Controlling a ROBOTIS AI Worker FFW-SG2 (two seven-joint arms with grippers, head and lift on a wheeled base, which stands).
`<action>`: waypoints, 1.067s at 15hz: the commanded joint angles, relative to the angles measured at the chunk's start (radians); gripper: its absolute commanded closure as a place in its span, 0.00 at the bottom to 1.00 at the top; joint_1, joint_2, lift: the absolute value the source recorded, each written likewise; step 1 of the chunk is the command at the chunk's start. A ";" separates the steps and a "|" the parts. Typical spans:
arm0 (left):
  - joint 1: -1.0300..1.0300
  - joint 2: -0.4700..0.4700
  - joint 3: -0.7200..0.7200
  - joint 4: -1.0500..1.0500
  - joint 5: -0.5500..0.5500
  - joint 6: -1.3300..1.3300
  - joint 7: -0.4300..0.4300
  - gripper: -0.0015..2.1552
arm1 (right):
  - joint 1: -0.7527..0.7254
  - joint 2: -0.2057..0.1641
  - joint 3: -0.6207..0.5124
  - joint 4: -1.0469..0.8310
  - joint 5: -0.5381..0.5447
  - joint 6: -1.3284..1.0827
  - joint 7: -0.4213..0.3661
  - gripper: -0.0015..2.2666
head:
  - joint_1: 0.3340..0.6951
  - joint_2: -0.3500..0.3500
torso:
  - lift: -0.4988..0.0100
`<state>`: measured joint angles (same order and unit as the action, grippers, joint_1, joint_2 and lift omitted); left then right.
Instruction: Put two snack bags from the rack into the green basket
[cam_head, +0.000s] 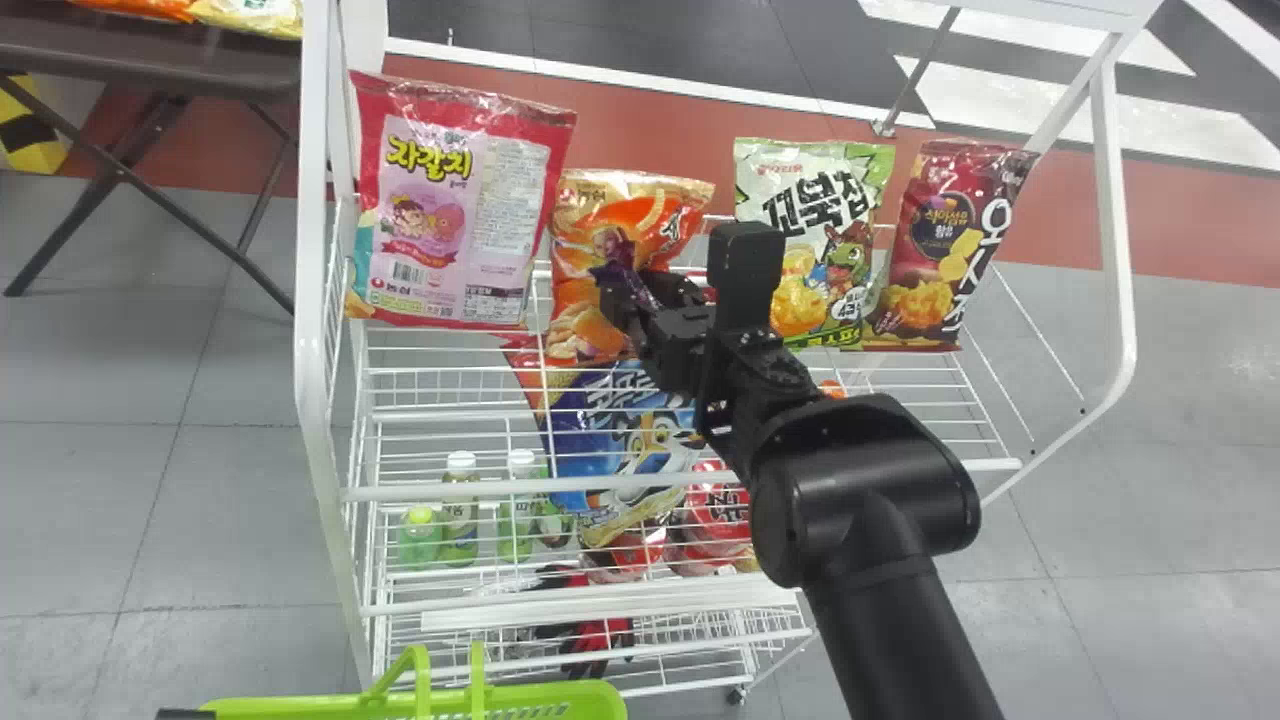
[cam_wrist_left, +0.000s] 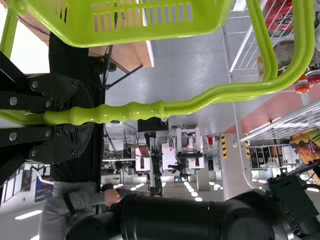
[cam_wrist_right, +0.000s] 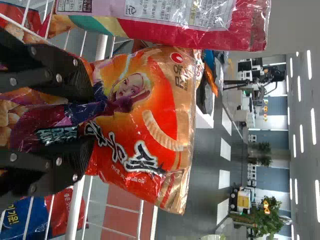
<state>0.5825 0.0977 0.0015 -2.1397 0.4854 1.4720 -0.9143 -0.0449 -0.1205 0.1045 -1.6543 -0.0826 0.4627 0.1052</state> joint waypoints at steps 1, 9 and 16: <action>0.000 0.000 0.000 -0.005 0.001 0.000 0.000 0.70 | 0.037 -0.001 -0.019 -0.047 0.003 0.000 -0.018 0.89 | 1.00 0.10 | 0.97; 0.007 0.002 -0.008 -0.020 0.001 0.009 0.000 0.70 | 0.177 -0.001 -0.074 -0.257 -0.017 0.012 -0.033 0.89 | 1.00 0.00 | 0.97; 0.014 -0.003 -0.002 -0.043 0.018 0.003 -0.005 0.70 | 0.471 -0.002 -0.178 -0.676 -0.220 0.294 0.142 0.89 | 1.00 0.01 | 0.97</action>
<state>0.5963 0.0972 0.0000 -2.1804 0.4944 1.4737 -0.9198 0.3594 -0.1254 -0.0523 -2.2515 -0.2775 0.7092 0.2311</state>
